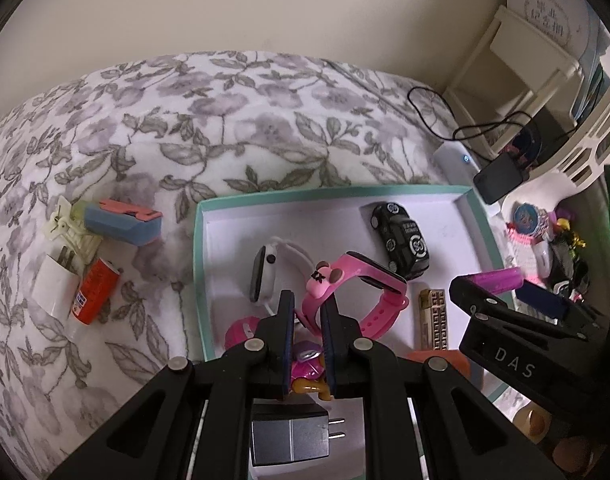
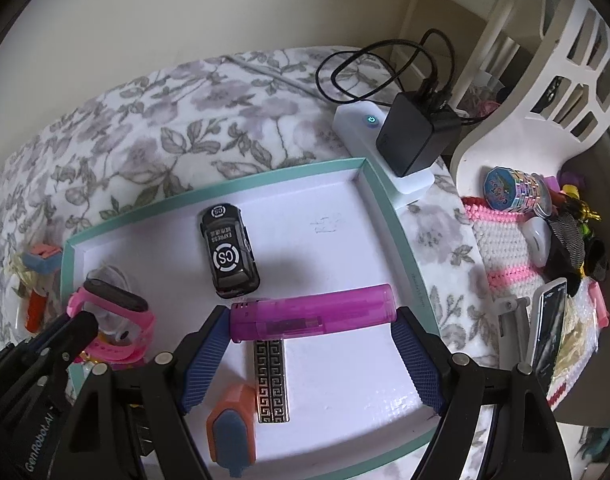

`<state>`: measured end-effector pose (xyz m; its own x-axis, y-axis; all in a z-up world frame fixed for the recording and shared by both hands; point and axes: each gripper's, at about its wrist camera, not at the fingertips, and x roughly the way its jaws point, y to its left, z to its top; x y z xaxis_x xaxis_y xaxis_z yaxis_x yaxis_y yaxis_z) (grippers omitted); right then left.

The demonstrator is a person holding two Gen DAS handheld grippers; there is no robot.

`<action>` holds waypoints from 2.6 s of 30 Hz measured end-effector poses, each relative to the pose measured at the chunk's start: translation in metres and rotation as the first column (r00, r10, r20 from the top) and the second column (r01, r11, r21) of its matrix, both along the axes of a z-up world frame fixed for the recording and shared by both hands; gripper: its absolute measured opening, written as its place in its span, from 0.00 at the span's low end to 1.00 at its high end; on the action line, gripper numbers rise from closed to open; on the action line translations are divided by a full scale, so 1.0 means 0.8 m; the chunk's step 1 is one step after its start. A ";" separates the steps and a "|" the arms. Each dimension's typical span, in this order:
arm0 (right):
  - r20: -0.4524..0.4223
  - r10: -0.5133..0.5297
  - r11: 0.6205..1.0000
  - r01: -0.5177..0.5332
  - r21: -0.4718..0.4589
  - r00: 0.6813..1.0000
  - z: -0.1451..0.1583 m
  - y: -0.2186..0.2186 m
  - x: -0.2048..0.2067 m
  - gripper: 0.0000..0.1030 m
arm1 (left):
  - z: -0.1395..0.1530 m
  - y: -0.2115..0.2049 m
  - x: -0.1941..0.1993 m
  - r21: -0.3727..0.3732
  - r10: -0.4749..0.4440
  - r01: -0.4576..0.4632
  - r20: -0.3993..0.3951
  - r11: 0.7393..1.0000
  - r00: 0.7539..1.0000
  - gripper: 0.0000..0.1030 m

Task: Organize rigid objects
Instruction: 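Carry the pink watch with the left tool while the right tool carries the purple tube to the tray, then open the left tool releasing the pink watch while the right tool releases the tube in the tray, then move both open tools back over the remaining toys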

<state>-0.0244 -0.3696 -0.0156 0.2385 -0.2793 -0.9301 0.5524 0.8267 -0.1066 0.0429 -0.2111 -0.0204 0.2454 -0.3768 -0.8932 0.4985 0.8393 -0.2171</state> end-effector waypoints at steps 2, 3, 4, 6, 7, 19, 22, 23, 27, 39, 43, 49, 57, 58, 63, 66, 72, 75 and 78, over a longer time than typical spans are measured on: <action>-0.010 0.008 1.000 -0.008 0.009 1.000 -0.005 0.000 0.001 0.81 | -0.005 -0.002 -0.001 0.015 -0.003 0.003 -0.003 1.000 1.000 0.13; -0.013 0.010 1.000 -0.009 0.014 1.000 -0.006 -0.001 0.001 0.81 | -0.007 -0.003 -0.001 0.020 -0.004 0.004 -0.004 1.000 1.000 0.13; -0.015 0.010 1.000 -0.010 0.017 1.000 -0.008 -0.001 0.001 0.81 | -0.009 -0.004 -0.002 0.026 -0.005 0.005 -0.007 1.000 1.000 0.13; -0.018 0.013 1.000 -0.012 0.024 1.000 -0.011 -0.002 0.002 0.81 | -0.012 -0.006 -0.003 0.037 -0.007 0.008 -0.009 0.999 1.000 0.13; -0.020 0.013 1.000 -0.013 0.027 1.000 -0.012 -0.002 0.003 0.81 | -0.014 -0.007 -0.004 0.043 -0.009 0.009 -0.009 0.999 1.000 0.13; -0.024 0.020 0.997 -0.019 0.076 0.999 -0.021 -0.002 0.008 0.89 | -0.016 -0.016 -0.009 0.062 -0.034 0.035 -0.008 0.997 0.999 0.19; -0.014 0.023 0.998 -0.022 0.065 1.000 -0.015 -0.001 0.008 0.91 | -0.013 -0.015 -0.009 0.065 -0.035 0.035 -0.001 0.997 0.999 0.27; -0.011 0.022 0.998 -0.021 0.062 1.000 -0.014 0.000 0.008 0.91 | -0.011 -0.015 -0.009 0.062 -0.033 0.033 -0.001 0.998 0.999 0.27; 0.021 0.021 0.999 -0.022 0.039 1.000 0.004 -0.001 0.005 0.91 | -0.002 -0.012 -0.008 0.047 -0.026 0.025 0.011 0.999 1.000 0.32; 0.106 0.018 1.000 -0.018 -0.001 0.994 0.046 0.000 0.001 0.91 | 0.027 0.023 0.012 0.027 0.099 -0.102 0.073 0.994 0.992 0.50; 0.097 0.032 0.999 -0.032 -0.002 0.995 0.042 0.007 0.004 0.91 | 0.030 0.043 0.023 0.022 0.157 -0.159 0.073 0.987 0.985 0.53; 0.083 0.064 0.998 -0.064 -0.002 0.995 0.035 0.022 0.012 0.91 | 0.031 0.071 0.038 0.040 0.242 -0.247 0.096 0.968 0.966 0.66; 0.125 0.123 0.992 -0.126 0.016 0.984 0.032 0.054 0.024 1.00 | 0.031 0.115 0.054 0.057 0.360 -0.370 0.134 0.927 0.923 0.90; 0.130 0.131 0.991 -0.134 0.017 0.983 0.032 0.058 0.026 1.00 | 0.032 0.121 0.056 0.058 0.374 -0.385 0.141 0.921 0.917 0.90; 0.129 0.190 0.981 -0.193 0.005 0.973 0.030 0.091 0.041 1.00 | 0.035 0.158 0.066 0.049 0.451 -0.463 0.160 0.885 0.878 0.92; 0.134 0.221 0.975 -0.223 0.004 0.966 0.030 0.110 0.048 1.00 | 0.037 0.179 0.072 0.039 0.485 -0.496 0.155 0.868 0.861 0.97; 0.157 0.270 0.960 -0.278 0.029 0.950 0.030 0.147 0.063 1.00 | 0.040 0.219 0.081 0.028 0.533 -0.544 0.167 0.839 0.830 0.99; 0.159 0.294 0.951 -0.305 0.045 0.942 0.026 0.162 0.072 1.00 | 0.034 0.227 0.087 0.048 0.528 -0.542 0.170 0.839 0.832 0.99; 0.147 0.305 0.948 -0.315 0.047 0.941 0.019 0.173 0.081 1.00 | 0.019 0.231 0.096 0.067 0.519 -0.530 0.130 0.846 0.845 0.99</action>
<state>0.0401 -0.2311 -0.0002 0.4289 -0.1080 -0.8969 0.2726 0.9620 0.0146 0.1196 -0.0260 -0.0051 0.4741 -0.0795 -0.8769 -0.0070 0.9955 -0.0940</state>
